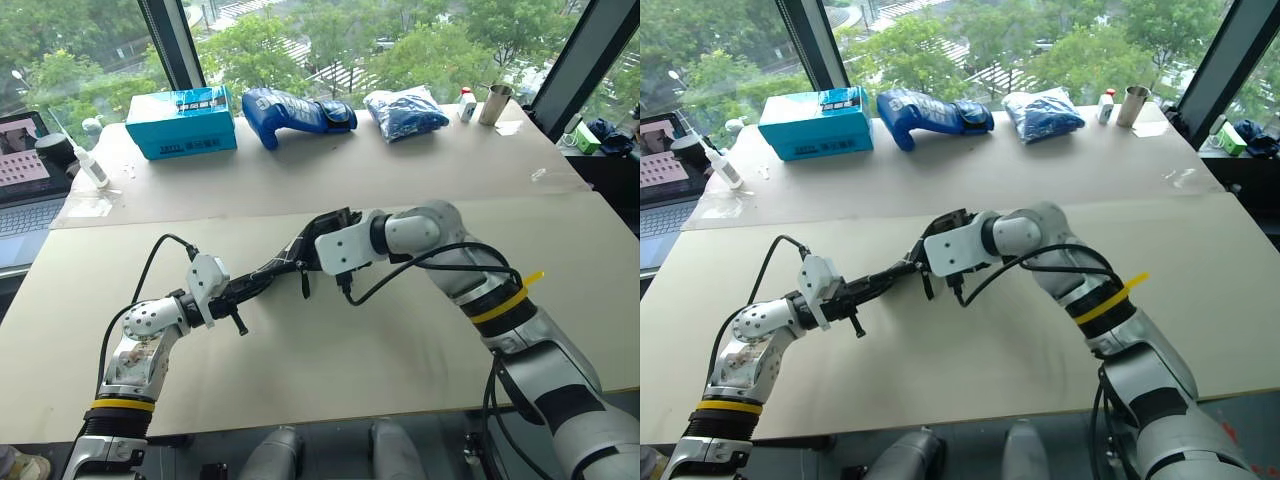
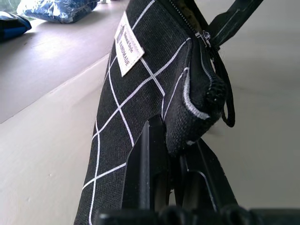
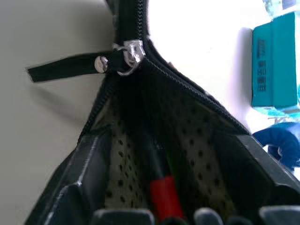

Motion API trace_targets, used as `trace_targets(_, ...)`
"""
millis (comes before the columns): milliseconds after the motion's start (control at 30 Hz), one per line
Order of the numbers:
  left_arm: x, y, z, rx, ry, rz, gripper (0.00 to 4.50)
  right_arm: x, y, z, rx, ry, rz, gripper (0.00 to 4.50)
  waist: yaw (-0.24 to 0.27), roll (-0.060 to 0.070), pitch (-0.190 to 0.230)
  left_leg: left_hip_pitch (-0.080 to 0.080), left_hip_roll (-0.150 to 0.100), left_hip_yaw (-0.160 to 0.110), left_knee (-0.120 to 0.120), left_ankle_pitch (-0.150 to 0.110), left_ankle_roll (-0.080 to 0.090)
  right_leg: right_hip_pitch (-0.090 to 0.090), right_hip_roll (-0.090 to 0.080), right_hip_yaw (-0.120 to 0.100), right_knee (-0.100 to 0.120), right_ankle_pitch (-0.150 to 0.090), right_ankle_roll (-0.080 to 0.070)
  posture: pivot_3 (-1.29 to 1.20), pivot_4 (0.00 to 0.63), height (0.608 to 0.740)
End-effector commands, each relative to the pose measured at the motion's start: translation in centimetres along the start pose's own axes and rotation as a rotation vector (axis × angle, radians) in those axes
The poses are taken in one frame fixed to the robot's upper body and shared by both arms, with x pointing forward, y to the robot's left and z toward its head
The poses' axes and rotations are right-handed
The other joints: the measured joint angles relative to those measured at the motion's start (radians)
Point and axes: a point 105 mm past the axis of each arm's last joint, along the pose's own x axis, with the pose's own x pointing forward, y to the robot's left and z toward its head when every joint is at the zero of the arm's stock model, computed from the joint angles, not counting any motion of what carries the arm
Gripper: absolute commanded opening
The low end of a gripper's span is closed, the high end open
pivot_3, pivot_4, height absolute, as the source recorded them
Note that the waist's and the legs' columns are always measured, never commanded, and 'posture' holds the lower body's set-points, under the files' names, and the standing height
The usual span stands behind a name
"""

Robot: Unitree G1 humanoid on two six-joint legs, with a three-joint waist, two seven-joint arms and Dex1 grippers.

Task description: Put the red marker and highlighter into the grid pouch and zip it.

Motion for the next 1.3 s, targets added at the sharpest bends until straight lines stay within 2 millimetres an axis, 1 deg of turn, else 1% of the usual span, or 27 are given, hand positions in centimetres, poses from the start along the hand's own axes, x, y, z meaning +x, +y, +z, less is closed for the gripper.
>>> trace_targets(33, 0.0, 0.3, 1.1, 0.037, -0.033, 0.007, 0.0, -3.7, -3.1, 0.0, 0.099, -0.048, -0.103, 3.72, 0.0, 0.0, 0.0, 0.0, 0.0, 0.0, 0.0, 0.0, 0.0, 0.0, 0.0, 0.0, 0.0, 0.0, 0.0, 0.0, 0.15, 0.74)
trace_targets(100, 0.0, 0.3, 1.1, 0.037, -0.033, 0.008, 0.0, -5.6, -2.9, -0.5, 0.191, -0.082, -0.094, 3.72, 0.001, 0.0, 0.0, 0.0, 0.0, 0.0, 0.0, 0.0, 0.0, 0.0, 0.0, 0.0, 0.0, 0.0, 0.0, 0.0, 0.15, 0.74)
trace_targets(133, 0.0, 0.3, 1.1, 0.037, -0.033, 0.009, 0.0, -6.4, -2.7, -0.8, 0.271, -0.106, -0.085, 3.72, 0.002, 0.0, 0.0, 0.0, 0.0, 0.0, 0.0, 0.0, 0.0, 0.0, 0.0, 0.0, 0.0, 0.0, 0.0, 0.0, 0.15, 0.74)
trace_targets(167, 0.0, 0.3, 1.1, 0.036, -0.034, 0.01, 0.0, -7.1, -1.9, -1.1, 0.351, -0.131, -0.056, 3.72, 0.002, 0.0, 0.0, 0.0, 0.0, 0.0, 0.0, 0.0, 0.0, 0.0, 0.0, 0.0, 0.0, 0.0, 0.0, 0.0, 0.15, 0.74)
trace_targets(200, 0.0, 0.3, 1.1, 0.036, -0.034, 0.01, 0.0, -7.5, -0.7, -1.4, 0.428, -0.148, -0.018, 3.72, 0.003, 0.0, 0.0, 0.0, 0.0, 0.0, -0.001, 0.0, 0.0, 0.0, 0.0, 0.0, -0.001, 0.0, 0.0, 0.0, 0.15, 0.74)
trace_targets(300, 0.0, 0.3, 1.1, 0.035, -0.034, 0.011, 0.0, -7.8, 1.4, -1.6, 0.573, -0.172, 0.045, 3.72, 0.004, 0.0, 0.0, 0.0, 0.001, 0.0, 0.0, -0.001, 0.002, 0.001, 0.0, 0.0, -0.001, 0.0, 0.0, 0.0, 0.15, 0.74)
trace_targets(333, 0.0, 0.3, 1.1, 0.036, -0.033, 0.011, 0.0, -7.3, 3.2, -1.9, 0.642, -0.165, 0.091, 3.72, 0.002, 0.0, 0.0, 0.0, 0.001, 0.0, 0.0, -0.001, 0.002, 0.001, 0.0, 0.0, -0.001, 0.0, 0.0, 0.0, 0.15, 0.74)
trace_targets(367, 0.0, 0.3, 1.1, 0.036, -0.033, 0.011, 0.0, -7.0, 4.5, -2.1, 0.69, -0.158, 0.124, 3.72, 0.001, 0.0, 0.0, 0.0, 0.0, 0.0, 0.0, -0.001, 0.002, 0.0, 0.0, 0.0, -0.001, 0.0, 0.0, 0.0, 0.15, 0.74)
trace_targets(400, -0.1, 0.4, 1.1, 0.036, -0.034, 0.012, 0.0, -6.3, 5.7, -1.7, 0.778, -0.186, 0.156, 3.72, 0.0, 0.0, 0.0, 0.0, 0.001, 0.0, 0.0, -0.001, 0.002, 0.001, 0.0, 0.0, 0.0, 0.0, 0.0, 0.0, 0.15, 0.74)
trace_targets(500, -0.1, 0.4, 1.1, 0.036, -0.035, 0.014, 0.0, -4.9, 7.4, -0.1, 0.914, -0.26, 0.205, 3.72, -0.001, 0.0, 0.0, 0.0, 0.001, 0.0, 0.0, -0.002, 0.002, 0.0, 0.0, 0.001, 0.0, 0.0, 0.0, 0.0, 0.15, 0.74)
trace_targets(533, 0.0, 0.4, 1.1, 0.036, -0.035, 0.013, 0.0, -4.1, 8.2, 0.8, 0.953, -0.291, 0.241, 3.72, -0.001, 0.0, 0.0, 0.0, 0.001, 0.001, 0.0, -0.002, 0.002, 0.0, -0.001, 0.001, 0.0, 0.0, 0.0, 0.0, 0.15, 0.74)
trace_targets(567, 0.0, 0.4, 1.1, 0.039, -0.033, 0.009, 0.0, -2.6, 8.8, 1.2, 0.972, -0.29, 0.249, 3.72, 0.0, 0.0, 0.0, 0.0, 0.001, 0.001, 0.0, -0.001, 0.002, 0.0, -0.001, 0.001, 0.0, 0.0, 0.0, 0.0, 0.15, 0.74)
trace_targets(600, 0.1, 0.3, 1.1, 0.041, -0.032, 0.006, 0.0, -1.7, 9.2, 1.5, 0.981, -0.284, 0.251, 3.72, -0.001, -0.001, 0.0, 0.0, 0.001, 0.001, 0.0, -0.001, 0.002, 0.0, -0.001, 0.001, 0.0, 0.0, 0.0, 0.0, 0.15, 0.74)
trace_targets(633, 0.1, 0.3, 1.1, 0.043, -0.031, 0.004, 0.0, -1.0, 9.3, 1.6, 0.988, -0.278, 0.245, 3.72, 0.0, -0.001, 0.0, 0.001, 0.001, 0.001, 0.0, -0.002, 0.002, 0.0, 0.0, 0.0, 0.0, 0.0, 0.0, 0.0, 0.15, 0.74)
trace_targets(733, 0.2, 0.3, 1.2, 0.046, -0.031, -0.001, 0.0, 1.2, 8.2, 2.0, 1.016, -0.276, 0.195, 3.72, 0.002, -0.001, 0.0, 0.0, 0.0, 0.001, 0.001, -0.001, 0.001, 0.0, -0.001, 0.0, 0.001, 0.0, 0.0, 0.0, 0.15, 0.74)
trace_targets(800, 0.2, 0.3, 1.2, 0.047, -0.03, -0.001, 0.0, 2.4, 7.6, 2.8, 1.012, -0.287, 0.186, 3.72, 0.002, 0.0, 0.0, 0.0, -0.001, 0.001, 0.001, -0.001, 0.001, 0.0, -0.002, 0.0, 0.0, 0.001, 0.0, 0.0, 0.15, 0.74)
trace_targets(933, 0.2, 0.2, 1.2, 0.048, -0.029, -0.003, 0.0, 3.5, 7.3, 3.1, 0.985, -0.274, 0.174, 3.72, 0.003, -0.001, 0.0, 0.0, 0.0, 0.0, 0.001, -0.001, 0.001, 0.0, -0.002, 0.0, 0.0, 0.001, 0.0, 0.0, 0.15, 0.74)
trace_targets(1000, 0.2, 0.1, 1.2, 0.048, -0.029, -0.004, 0.0, 3.7, 7.2, 3.2, 0.981, -0.272, 0.172, 3.72, 0.002, -0.001, 0.0, 0.0, 0.0, 0.0, 0.001, -0.001, 0.001, 0.0, -0.002, 0.0, 0.0, 0.001, 0.0, 0.0, 0.15, 0.74)
trace_targets(1100, 0.1, 0.0, 1.1, 0.047, -0.027, -0.002, 0.0, 2.9, 7.7, 2.8, 0.946, -0.265, 0.198, 3.72, 0.001, -0.001, 0.0, 0.0, 0.0, 0.0, 0.001, -0.001, 0.001, -0.001, -0.002, 0.0, 0.0, 0.001, 0.0, 0.0, 0.15, 0.74)
trace_targets(1300, -0.1, 0.1, 1.1, 0.048, -0.023, -0.002, 0.0, 1.7, 8.4, 1.1, 0.931, -0.206, 0.215, 3.72, 0.001, -0.001, 0.0, 0.0, 0.0, 0.001, 0.001, -0.001, 0.001, 0.0, -0.001, 0.0, 0.0, 0.001, 0.0, 0.0, 0.15, 0.74)
